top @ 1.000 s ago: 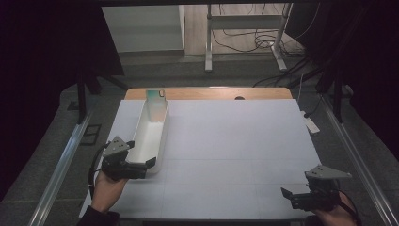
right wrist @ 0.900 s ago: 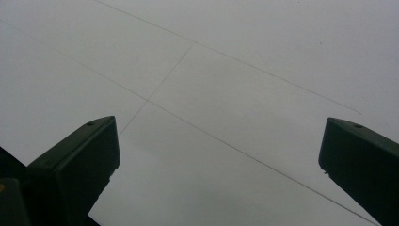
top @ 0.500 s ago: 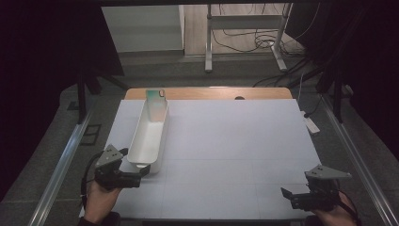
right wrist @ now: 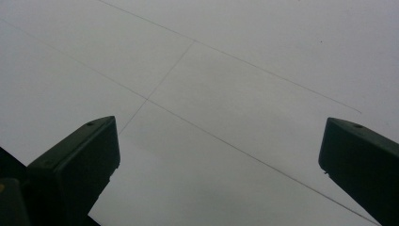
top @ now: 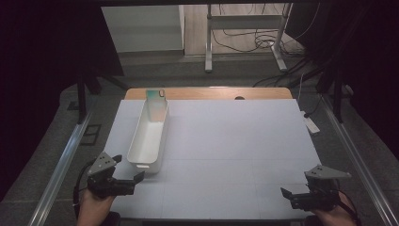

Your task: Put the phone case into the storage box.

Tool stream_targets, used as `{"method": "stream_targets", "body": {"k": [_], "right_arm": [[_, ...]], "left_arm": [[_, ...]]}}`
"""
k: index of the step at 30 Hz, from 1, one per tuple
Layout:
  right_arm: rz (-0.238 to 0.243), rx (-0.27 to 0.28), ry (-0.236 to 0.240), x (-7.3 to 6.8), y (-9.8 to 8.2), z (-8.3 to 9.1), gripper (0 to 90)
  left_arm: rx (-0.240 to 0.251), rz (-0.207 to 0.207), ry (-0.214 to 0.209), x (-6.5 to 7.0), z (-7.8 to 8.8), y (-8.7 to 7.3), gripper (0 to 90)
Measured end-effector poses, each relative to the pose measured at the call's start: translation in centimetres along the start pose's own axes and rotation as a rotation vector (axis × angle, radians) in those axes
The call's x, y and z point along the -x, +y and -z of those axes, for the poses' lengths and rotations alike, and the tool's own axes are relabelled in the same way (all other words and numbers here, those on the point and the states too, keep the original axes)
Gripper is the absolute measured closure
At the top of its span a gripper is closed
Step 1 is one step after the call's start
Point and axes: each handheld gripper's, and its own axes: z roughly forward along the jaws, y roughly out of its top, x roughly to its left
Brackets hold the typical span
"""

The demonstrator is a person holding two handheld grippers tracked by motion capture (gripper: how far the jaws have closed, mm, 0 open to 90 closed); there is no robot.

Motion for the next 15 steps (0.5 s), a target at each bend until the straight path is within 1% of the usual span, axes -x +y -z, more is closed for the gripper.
{"method": "stream_targets", "body": {"k": [9, 15], "right_arm": [[0.002, -0.002, 0.000, 0.0, 0.0, 0.0, 0.0], [0.002, -0.003, 0.000, 0.0, 0.0, 0.0, 0.0]], "left_arm": [[-0.016, 0.001, 0.018, 0.3, 0.6, -0.7, 0.0], [-0.031, 0.009, 0.030, 0.3, 0.9, -1.4, 0.0]]}}
